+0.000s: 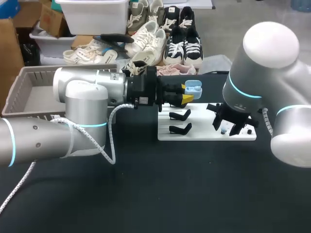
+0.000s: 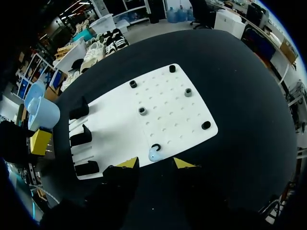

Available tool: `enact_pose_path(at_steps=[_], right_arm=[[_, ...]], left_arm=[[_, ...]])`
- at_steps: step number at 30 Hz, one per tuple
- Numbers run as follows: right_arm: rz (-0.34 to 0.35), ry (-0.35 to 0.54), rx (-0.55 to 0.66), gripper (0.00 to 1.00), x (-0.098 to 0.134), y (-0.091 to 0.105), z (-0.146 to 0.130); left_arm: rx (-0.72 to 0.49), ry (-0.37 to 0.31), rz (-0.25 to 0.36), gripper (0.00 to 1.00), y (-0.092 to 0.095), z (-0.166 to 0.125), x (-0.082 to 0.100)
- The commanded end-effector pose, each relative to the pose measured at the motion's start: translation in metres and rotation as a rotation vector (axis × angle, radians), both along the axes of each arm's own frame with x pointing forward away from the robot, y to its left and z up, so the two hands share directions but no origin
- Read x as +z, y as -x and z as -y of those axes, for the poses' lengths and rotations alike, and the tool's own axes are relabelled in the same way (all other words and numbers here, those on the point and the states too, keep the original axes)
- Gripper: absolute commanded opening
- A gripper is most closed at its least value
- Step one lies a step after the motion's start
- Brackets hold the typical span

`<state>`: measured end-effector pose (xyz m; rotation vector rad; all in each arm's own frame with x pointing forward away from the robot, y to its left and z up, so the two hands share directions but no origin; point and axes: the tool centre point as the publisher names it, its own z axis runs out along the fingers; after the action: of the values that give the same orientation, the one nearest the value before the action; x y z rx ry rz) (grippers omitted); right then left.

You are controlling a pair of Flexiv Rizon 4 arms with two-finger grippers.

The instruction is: Pick up each earbud case from the left stands, insert the matching earbuds, close the lid, and place the case in the box.

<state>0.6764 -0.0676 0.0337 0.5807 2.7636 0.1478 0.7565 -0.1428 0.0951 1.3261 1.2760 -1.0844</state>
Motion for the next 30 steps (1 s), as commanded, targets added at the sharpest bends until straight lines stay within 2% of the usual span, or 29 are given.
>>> enact_pose_path(at_steps=[1,16,30], right_arm=[[-0.002,0.002,-0.004,0.41,-0.004,-0.002,-0.001],[-0.016,-0.013,-0.023,0.38,-0.009,-0.007,0.002],[-0.029,-0.019,-0.024,0.30,-0.014,-0.007,0.002]], left_arm=[[0.003,0.002,0.002,0.00,0.001,0.000,0.000],[0.003,0.002,0.002,0.00,0.001,0.000,0.000],[0.003,0.002,0.002,0.00,0.001,0.000,0.000]])
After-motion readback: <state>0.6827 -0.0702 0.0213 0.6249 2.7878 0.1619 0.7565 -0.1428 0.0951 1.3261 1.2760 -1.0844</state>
